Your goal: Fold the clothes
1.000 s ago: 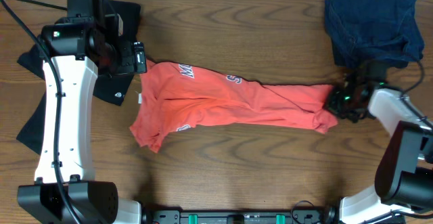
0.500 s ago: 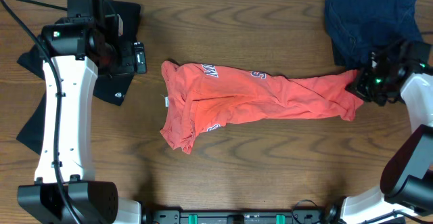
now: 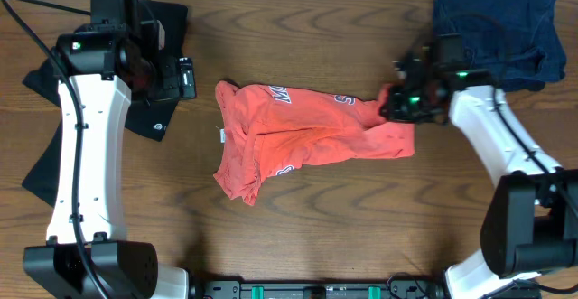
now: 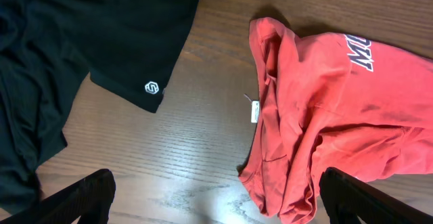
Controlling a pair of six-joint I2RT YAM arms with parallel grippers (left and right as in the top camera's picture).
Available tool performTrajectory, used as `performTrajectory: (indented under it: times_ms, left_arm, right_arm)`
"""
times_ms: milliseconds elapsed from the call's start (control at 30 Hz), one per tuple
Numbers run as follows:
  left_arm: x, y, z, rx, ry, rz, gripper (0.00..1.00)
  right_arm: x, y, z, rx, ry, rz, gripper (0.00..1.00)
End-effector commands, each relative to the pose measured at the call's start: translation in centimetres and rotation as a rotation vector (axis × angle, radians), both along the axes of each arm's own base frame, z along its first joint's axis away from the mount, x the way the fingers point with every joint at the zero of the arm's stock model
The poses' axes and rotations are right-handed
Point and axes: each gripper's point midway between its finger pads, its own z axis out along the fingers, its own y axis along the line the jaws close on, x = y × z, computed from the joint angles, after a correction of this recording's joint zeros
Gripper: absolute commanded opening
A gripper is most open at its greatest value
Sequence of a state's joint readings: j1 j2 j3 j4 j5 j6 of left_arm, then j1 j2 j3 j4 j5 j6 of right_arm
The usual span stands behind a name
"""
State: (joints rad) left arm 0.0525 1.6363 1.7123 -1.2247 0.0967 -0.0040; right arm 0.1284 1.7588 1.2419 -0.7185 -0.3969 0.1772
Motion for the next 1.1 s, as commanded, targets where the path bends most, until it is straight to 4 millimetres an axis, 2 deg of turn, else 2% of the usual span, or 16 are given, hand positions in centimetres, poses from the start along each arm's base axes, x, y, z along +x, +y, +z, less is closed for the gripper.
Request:
performTrajectory:
  times_ms: [0,167,300,400,467,533,633,833,967,1067]
  left_arm:
    - [0.0,0.4,-0.7,0.009,0.021,0.024,0.98]
    - [0.1,0.4,-0.7,0.009,0.02,0.024,0.98]
    - [0.2,0.4,-0.9,0.009,0.025,0.024,0.98]
    - [0.3,0.4,-1.4,0.008,0.038,0.024,0.98]
    - [0.4,0.4,-1.8,0.007,0.051,0.024,0.98]
    - [0.5,0.4,-2.3,0.006,0.066,0.024,0.98]
    - [0.7,0.4,-3.2,0.005,0.092,0.023,0.98]
    - [0.7,0.3,-4.4,-0.001,0.135,0.021,0.98]
    - [0.6,-0.5,-4.5,-0.044,0.145,-0.001,0.98]
    - [0.7,-2.3,-4.6,-0.134,0.142,-0.092,0.98]
  right_arm:
    - [0.4,2.9,0.7,-0.001,-0.036,0.024,0.01]
    - [0.2,6.6,1.2,0.011,-0.091,0.103,0.01]
    - [0.0,8.1,1.3,0.022,-0.105,0.129,0.02]
    - [-0.4,9.1,1.4,0.032,-0.109,0.156,0.24]
    - [-0.8,9.9,1.5,0.047,-0.11,0.18,0.48]
    - [-1.0,10.5,1.8,0.065,-0.121,0.216,0.54]
    - [-1.1,11.2,2.6,0.102,-0.137,0.267,0.58]
    - [-0.5,10.3,4.8,0.071,-0.138,0.272,0.59]
    - [0.4,7.2,5.8,-0.074,-0.137,0.228,0.62]
    - [0.8,4.2,6.4,-0.204,-0.123,0.179,0.66]
